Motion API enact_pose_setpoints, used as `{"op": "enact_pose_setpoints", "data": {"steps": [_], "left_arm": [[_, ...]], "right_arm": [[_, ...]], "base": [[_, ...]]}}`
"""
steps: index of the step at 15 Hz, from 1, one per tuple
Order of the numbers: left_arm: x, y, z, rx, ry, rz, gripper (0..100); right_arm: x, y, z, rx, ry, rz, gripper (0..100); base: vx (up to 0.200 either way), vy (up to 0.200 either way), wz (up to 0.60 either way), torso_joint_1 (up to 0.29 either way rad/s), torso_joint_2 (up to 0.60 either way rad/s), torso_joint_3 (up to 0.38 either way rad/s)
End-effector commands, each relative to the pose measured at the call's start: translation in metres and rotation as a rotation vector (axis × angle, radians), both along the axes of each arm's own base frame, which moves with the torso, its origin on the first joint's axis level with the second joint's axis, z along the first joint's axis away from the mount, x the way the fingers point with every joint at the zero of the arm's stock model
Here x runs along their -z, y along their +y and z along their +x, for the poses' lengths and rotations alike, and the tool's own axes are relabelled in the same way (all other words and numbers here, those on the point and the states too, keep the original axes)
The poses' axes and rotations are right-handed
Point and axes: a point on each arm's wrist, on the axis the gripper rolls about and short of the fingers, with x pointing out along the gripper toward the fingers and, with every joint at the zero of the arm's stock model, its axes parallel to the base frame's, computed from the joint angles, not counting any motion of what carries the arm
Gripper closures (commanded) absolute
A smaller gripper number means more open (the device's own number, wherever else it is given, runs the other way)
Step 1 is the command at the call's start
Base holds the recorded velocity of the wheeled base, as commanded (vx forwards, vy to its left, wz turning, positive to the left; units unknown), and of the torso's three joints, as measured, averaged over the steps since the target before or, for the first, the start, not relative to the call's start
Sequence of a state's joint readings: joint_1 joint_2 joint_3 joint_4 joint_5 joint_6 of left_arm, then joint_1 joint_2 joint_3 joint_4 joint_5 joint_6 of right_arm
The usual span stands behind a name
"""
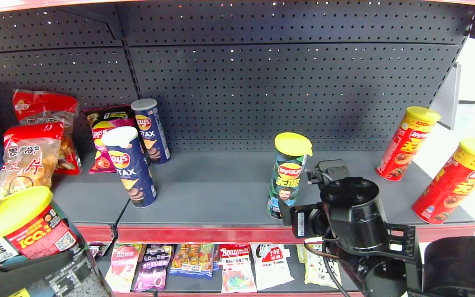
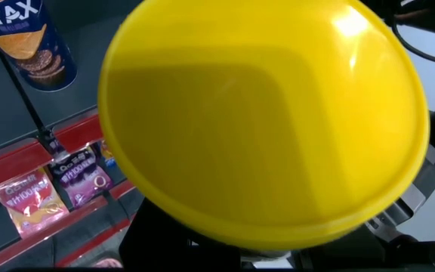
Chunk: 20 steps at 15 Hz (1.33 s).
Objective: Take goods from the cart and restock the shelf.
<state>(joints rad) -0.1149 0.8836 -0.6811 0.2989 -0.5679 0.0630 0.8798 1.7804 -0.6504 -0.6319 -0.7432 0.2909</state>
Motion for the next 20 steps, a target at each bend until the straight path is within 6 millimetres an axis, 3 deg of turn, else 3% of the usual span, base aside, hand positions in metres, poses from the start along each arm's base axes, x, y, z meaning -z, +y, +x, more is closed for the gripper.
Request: {"op": "enact_pose_setpoints", "data": {"steps": [1,6,15,20], "left_arm": [[0.000,0.000,0.000,0.000,0.002,0.000,100],[0.002,0.000,0.000,-0.002,0.008,0.001,100],[0.005,0.000,-0.001,0.000,0.015,0.002,100],[0.008,0.001,-0.004,-0.003,0.018,0.003,100]], "right_arm": [[0.000,0.000,-0.002,-0.005,0.001,-0.002,0],[0.007,-0.011,-0.001,0.017,0.025,-0.023,0],[-0.012,-0.030,-0.014,0.031,-0.017,0.020,0],[-0.038,-0.052,-0.023,0.054,-0.085,0.094,0]], "base": [[0.000,0.000,0.00,0.000,0.00,0.000],[0.000,0.000,0.00,0.000,0.00,0.000],[0.000,0.000,0.00,0.000,0.00,0.000],[0.000,0.000,0.00,0.000,0.00,0.000]]}}
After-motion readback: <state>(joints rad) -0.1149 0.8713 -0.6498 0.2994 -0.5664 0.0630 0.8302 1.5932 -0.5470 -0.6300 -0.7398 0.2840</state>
